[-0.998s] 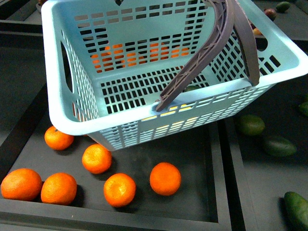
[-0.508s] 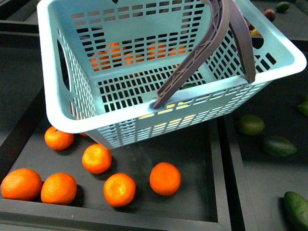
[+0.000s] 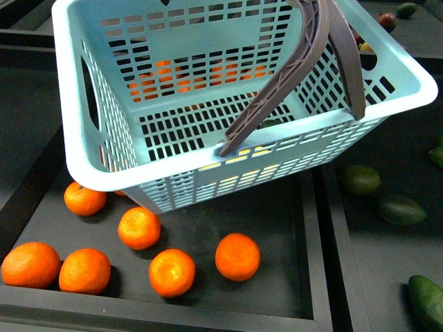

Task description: Pick mango and avocado into basket

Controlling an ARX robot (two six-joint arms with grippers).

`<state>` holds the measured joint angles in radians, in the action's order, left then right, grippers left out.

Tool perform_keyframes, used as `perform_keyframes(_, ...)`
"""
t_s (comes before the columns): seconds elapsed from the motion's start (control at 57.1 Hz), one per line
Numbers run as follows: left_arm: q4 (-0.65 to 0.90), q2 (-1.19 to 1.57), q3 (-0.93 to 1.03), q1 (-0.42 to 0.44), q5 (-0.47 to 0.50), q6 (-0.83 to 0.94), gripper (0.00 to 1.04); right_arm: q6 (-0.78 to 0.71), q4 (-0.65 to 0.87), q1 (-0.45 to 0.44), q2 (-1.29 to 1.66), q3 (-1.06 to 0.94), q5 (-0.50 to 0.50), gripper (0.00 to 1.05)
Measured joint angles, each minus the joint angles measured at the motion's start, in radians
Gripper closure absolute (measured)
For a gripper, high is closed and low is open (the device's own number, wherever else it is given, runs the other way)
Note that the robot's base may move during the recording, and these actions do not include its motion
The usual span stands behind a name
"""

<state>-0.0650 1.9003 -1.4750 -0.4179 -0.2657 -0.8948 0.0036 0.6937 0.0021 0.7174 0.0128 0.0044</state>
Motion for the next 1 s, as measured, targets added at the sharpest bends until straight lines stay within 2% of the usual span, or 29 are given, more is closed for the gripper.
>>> perform_keyframes(0.543,0.0,0.0,0.0,0.0,0.0,0.0,0.99,0.0,-0.365,0.0,-0.391,-0.007,-0.003,1.02)
perform_keyframes(0.91,0.0,0.0,0.0,0.0,0.0,0.0,0.99,0.0,-0.518,0.0,-0.545,-0.007,-0.003,1.02)
perform_keyframes(0.963,0.0,0.0,0.0,0.0,0.0,0.0,0.99,0.0,-0.657,0.0,-0.649,-0.006,-0.003,1.02)
perform_keyframes(0.998,0.0,0.0,0.0,0.0,0.0,0.001,0.99,0.0,-0.686,0.0,-0.694,-0.006,-0.004,1.02)
